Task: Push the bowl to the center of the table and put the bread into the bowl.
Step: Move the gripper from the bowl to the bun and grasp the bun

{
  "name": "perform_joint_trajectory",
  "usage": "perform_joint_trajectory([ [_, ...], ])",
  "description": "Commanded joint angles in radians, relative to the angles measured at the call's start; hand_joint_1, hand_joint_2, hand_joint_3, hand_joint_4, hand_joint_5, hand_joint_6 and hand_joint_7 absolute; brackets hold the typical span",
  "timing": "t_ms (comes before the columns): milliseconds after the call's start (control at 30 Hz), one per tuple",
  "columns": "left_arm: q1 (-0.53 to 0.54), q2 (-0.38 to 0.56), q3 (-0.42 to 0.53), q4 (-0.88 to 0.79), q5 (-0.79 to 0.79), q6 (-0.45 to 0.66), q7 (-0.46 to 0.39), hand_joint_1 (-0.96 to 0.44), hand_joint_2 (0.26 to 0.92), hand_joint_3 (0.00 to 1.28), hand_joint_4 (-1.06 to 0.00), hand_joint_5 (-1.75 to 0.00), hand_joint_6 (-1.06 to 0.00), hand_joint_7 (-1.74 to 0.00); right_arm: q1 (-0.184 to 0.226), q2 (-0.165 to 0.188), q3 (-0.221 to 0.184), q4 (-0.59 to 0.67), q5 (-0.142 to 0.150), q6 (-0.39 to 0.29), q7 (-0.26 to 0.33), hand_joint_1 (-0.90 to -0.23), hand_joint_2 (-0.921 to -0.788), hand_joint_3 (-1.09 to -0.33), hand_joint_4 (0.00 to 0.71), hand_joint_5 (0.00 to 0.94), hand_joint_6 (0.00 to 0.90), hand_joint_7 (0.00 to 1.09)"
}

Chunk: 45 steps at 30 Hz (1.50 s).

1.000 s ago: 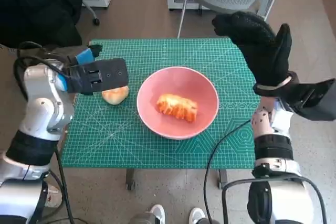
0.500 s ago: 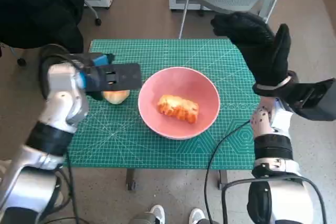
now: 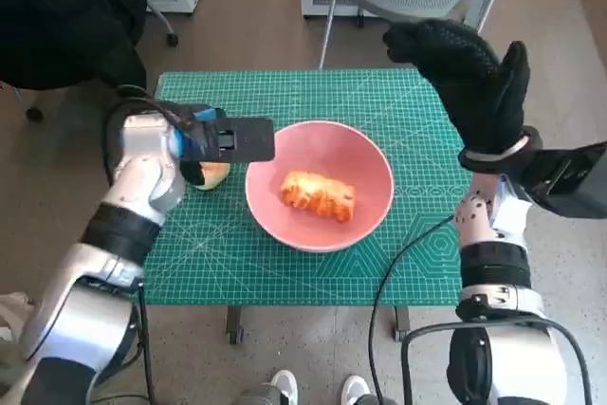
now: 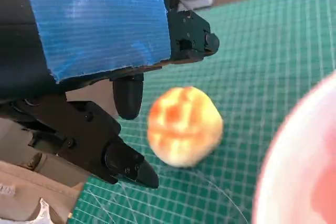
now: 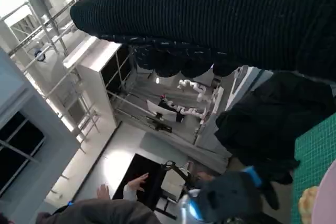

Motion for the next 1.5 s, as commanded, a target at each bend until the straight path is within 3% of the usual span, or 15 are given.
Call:
perform_joint_trajectory([
  [33, -0.047, -0.014, -0.022, 0.059, -0.003, -0.026, 0.023, -0.19, 0.698, 0.01, -0.05, -1.64, -0.13, 0.00, 0.023, -0.012, 0.001, -0.001, -0.006, 0.012, -0.003, -0.740, -0.921, -0.845, 0.287, 0.005, 0.318, 0.00],
  [167, -0.063, -0.031, -0.022, 0.108, -0.018, -0.036, 0.036, -0.19, 0.699, 0.01, -0.07, -1.70, -0.13, 0.00, 0.025, -0.013, 0.000, -0.004, -0.004, 0.016, -0.002, -0.742, -0.921, -0.844, 0.294, 0.007, 0.320, 0.00],
  [300, -0.064, -0.042, -0.020, 0.125, -0.033, -0.033, 0.046, -0.17, 0.698, 0.00, -0.23, -1.74, -0.13, 0.00, 0.029, -0.012, 0.000, -0.009, -0.004, 0.018, -0.002, -0.751, -0.921, -0.841, 0.297, 0.007, 0.323, 0.00],
  [500, -0.054, -0.054, -0.025, 0.138, -0.048, -0.020, 0.055, -0.16, 0.697, 0.00, -0.31, -1.75, -0.13, 0.00, 0.034, -0.011, 0.000, -0.015, -0.003, 0.019, -0.003, -0.753, -0.921, -0.842, 0.299, 0.006, 0.323, 0.00],
  [1000, -0.043, -0.071, -0.021, 0.199, -0.079, -0.007, 0.080, -0.13, 0.704, 0.01, -0.07, -1.75, -0.13, 0.00, 0.044, -0.017, 0.004, -0.039, -0.006, 0.033, -0.006, -0.746, -0.921, -0.844, 0.302, 0.004, 0.322, 0.00],
  [1133, -0.044, -0.078, -0.027, 0.231, -0.085, -0.011, 0.102, -0.12, 0.705, 0.01, -0.07, -1.75, -0.13, 0.00, 0.048, -0.021, 0.006, -0.048, -0.006, 0.037, -0.005, -0.746, -0.921, -0.845, 0.302, 0.004, 0.322, 0.00],
  [1300, -0.049, -0.088, -0.030, 0.274, -0.091, -0.015, 0.121, -0.12, 0.705, 0.00, -0.11, -1.49, -0.13, 0.00, 0.050, -0.026, 0.007, -0.052, -0.006, 0.038, -0.006, -0.741, -0.921, -0.845, 0.302, 0.003, 0.321, 0.00],
  [1433, -0.048, -0.098, -0.024, 0.304, -0.101, -0.007, 0.138, -0.11, 0.706, 0.00, -0.15, -1.54, -0.14, 0.00, 0.051, -0.030, 0.009, -0.052, -0.007, 0.037, -0.004, -0.730, -0.921, -0.847, 0.302, 0.002, 0.321, 0.00],
  [1500, -0.048, -0.100, -0.027, 0.312, -0.102, -0.007, 0.144, -0.11, 0.710, 0.01, -0.15, -1.41, -0.15, -0.01, 0.050, -0.031, 0.010, -0.053, -0.007, 0.037, -0.004, -0.725, -0.921, -0.848, 0.302, 0.002, 0.321, 0.00],
])
